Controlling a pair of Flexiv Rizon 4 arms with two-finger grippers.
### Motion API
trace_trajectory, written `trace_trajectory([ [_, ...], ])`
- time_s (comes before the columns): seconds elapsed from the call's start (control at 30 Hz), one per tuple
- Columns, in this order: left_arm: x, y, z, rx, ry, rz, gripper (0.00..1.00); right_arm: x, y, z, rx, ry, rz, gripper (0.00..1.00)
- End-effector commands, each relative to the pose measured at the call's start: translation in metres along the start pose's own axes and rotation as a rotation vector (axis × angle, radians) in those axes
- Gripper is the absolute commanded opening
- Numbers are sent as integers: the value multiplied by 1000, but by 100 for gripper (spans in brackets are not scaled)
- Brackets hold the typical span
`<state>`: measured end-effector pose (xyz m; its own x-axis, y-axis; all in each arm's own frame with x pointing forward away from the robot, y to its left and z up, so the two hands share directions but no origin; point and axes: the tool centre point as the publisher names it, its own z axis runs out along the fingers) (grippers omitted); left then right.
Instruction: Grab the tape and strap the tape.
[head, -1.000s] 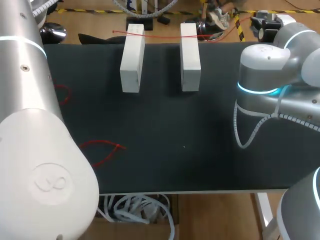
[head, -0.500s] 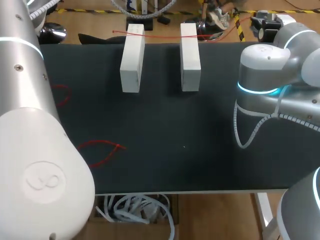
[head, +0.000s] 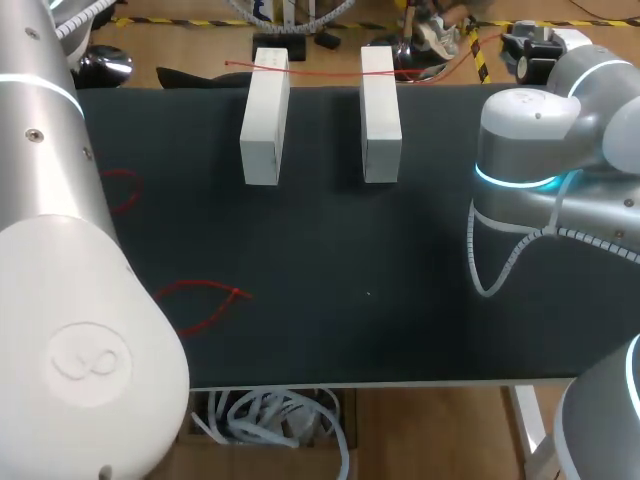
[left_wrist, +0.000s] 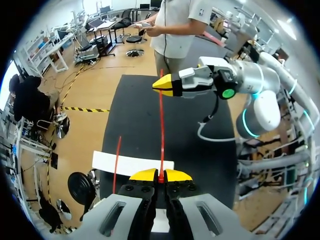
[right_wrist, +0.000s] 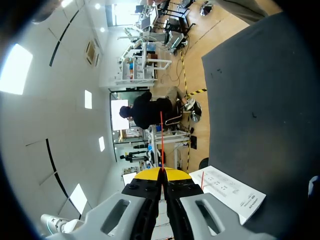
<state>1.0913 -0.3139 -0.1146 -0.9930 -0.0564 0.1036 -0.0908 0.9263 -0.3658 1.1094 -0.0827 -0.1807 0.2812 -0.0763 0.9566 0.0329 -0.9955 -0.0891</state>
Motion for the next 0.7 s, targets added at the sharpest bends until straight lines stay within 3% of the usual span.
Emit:
trace_trajectory([
  [0.03, -1, -4, -3, -13, 9, 5, 0, 2, 0, 0, -1, -6, -1, 0],
  [0.7, -2, -5, -3, -14, 13, 4, 0, 2, 0, 0, -1, -6, -1, 0],
])
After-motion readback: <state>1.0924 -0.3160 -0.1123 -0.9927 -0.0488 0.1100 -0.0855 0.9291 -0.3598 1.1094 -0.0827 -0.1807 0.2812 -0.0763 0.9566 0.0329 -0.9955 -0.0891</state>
